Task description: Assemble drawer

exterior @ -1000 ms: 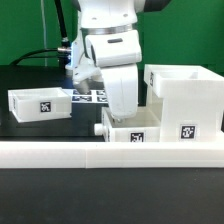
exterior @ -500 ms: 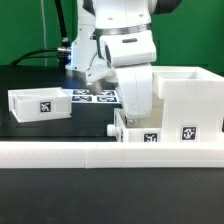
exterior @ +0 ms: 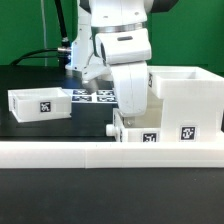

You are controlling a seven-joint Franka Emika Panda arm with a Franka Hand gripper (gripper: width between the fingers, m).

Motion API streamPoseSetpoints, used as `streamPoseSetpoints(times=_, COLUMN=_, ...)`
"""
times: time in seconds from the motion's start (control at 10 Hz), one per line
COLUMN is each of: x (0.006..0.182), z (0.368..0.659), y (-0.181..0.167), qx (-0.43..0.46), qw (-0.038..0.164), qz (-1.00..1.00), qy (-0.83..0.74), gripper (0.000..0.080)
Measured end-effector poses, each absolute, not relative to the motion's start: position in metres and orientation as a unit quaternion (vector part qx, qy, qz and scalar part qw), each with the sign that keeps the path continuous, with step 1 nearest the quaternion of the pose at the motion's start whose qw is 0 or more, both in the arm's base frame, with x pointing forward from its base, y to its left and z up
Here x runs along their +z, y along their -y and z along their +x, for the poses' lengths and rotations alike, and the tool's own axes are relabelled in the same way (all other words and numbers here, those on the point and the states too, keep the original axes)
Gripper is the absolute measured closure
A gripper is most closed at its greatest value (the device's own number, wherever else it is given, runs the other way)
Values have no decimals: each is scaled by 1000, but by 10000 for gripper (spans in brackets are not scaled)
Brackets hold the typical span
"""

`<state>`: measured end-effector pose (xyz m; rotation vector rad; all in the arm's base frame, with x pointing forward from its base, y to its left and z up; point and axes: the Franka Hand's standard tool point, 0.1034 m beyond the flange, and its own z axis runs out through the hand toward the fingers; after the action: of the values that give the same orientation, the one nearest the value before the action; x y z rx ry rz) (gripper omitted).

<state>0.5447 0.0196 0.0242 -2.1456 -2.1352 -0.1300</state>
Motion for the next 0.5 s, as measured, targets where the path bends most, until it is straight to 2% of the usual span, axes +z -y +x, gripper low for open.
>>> streamPoseSetpoints(times=0.1, x=32, z=546, y=-19, qx=-38, qw=57, qz=-707, qy=703, gripper=289)
streamPoseSetpoints(times=0.2, x=41, z=548, y=-18, qx=-34, qw=57, qz=-707, qy=704, gripper=180)
streamPoseSetpoints(times=0.5, x=62, z=554, y=4, qx=-19, qw=61, qz=-696, qy=715, gripper=151)
